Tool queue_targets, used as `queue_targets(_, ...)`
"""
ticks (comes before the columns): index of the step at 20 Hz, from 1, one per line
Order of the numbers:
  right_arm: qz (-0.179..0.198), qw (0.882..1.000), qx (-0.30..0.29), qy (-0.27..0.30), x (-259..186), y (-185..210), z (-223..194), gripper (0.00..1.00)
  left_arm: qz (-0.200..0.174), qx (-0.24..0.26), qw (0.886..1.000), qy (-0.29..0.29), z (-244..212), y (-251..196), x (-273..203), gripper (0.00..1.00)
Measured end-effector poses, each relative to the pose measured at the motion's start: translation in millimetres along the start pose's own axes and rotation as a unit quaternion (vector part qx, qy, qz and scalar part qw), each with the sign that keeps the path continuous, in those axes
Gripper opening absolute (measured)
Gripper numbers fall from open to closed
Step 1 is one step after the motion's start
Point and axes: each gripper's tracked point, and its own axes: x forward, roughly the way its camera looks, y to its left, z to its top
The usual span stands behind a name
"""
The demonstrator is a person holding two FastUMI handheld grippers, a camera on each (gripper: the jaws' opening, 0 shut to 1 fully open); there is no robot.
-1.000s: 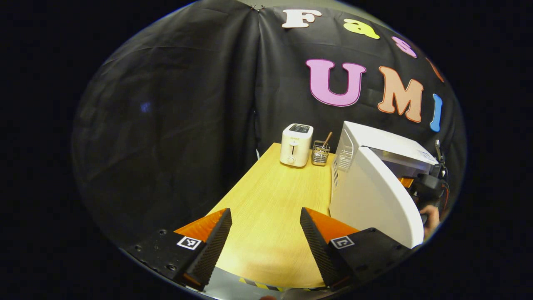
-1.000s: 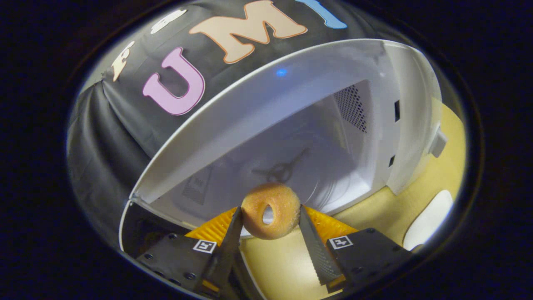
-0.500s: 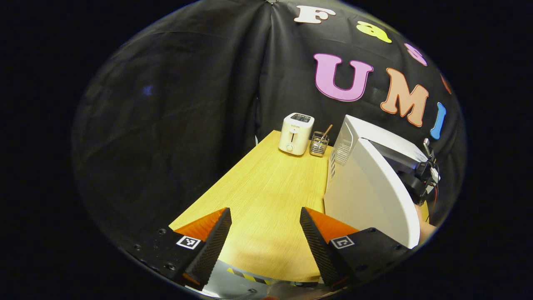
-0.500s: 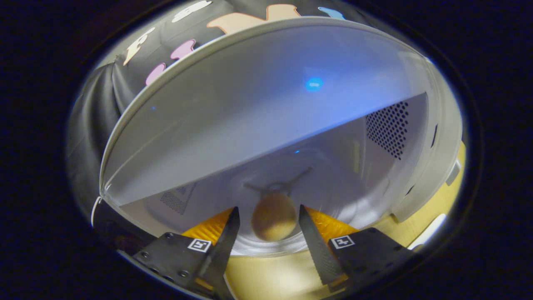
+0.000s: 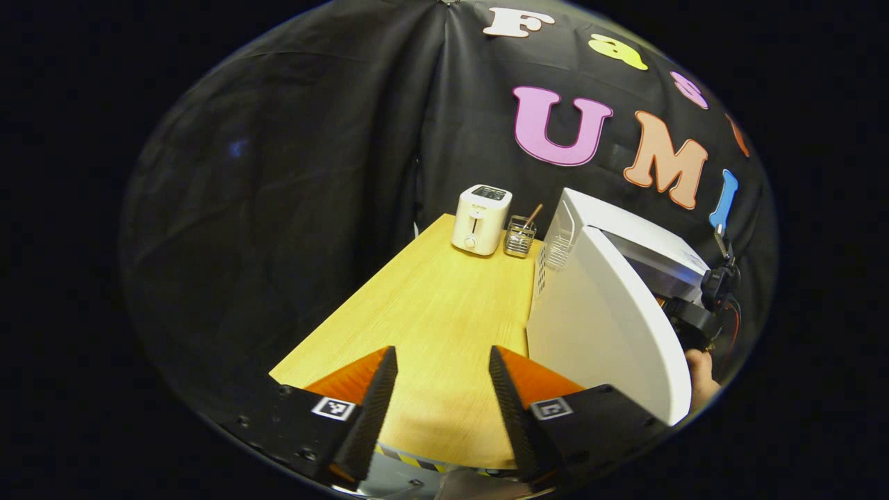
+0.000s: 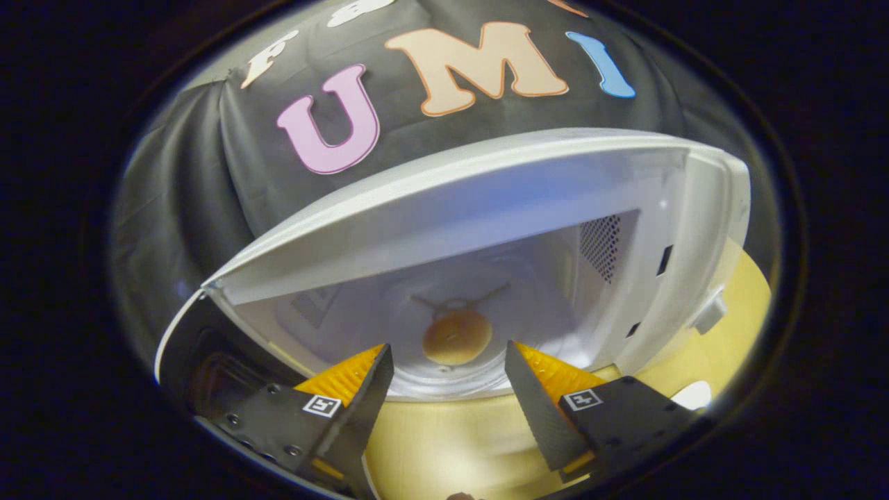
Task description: Open the microwave oven with the left hand, put the food in, and close the microwave oven.
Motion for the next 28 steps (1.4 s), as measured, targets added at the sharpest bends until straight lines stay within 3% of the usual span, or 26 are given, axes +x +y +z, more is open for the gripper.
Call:
queue_targets(2,0.008,1.000,-0.001,-0.002,-15.6,2.4,4.4,1.00,-0.006,0.008,1.000,0.011,-5.2,-6.4,3.3,0.37)
queue_targets(3,0.013,1.000,0.001,0.002,-25.2,4.2,4.8,1.00,-0.008,0.013,1.000,0.014,-7.5,-9.2,3.8,0.28)
queue_targets(4,0.016,1.000,0.001,0.002,-34.6,4.1,6.7,0.99,-0.007,0.019,1.000,0.013,-6.5,-10.4,5.4,0.10)
queue_targets(5,0.014,1.000,0.000,0.000,-42.9,2.6,9.6,1.00,0.002,0.028,0.999,0.016,-7.5,-8.3,7.0,0.16)
queue_targets(7,0.012,1.000,0.000,-0.010,-62.1,-1.6,17.0,1.00,0.008,0.046,0.999,0.026,-14.1,-8.0,9.5,0.01)
queue_targets(18,-0.065,0.996,-0.011,-0.057,-157.4,-86.4,62.5,1.00,-0.049,0.121,0.991,0.029,-20.8,-54.5,-15.8,0.01)
queue_targets(28,-0.110,0.992,-0.009,-0.068,-202.2,-169.2,85.8,1.00,-0.077,0.143,0.986,0.042,-29.4,-116.7,-35.3,0.01)
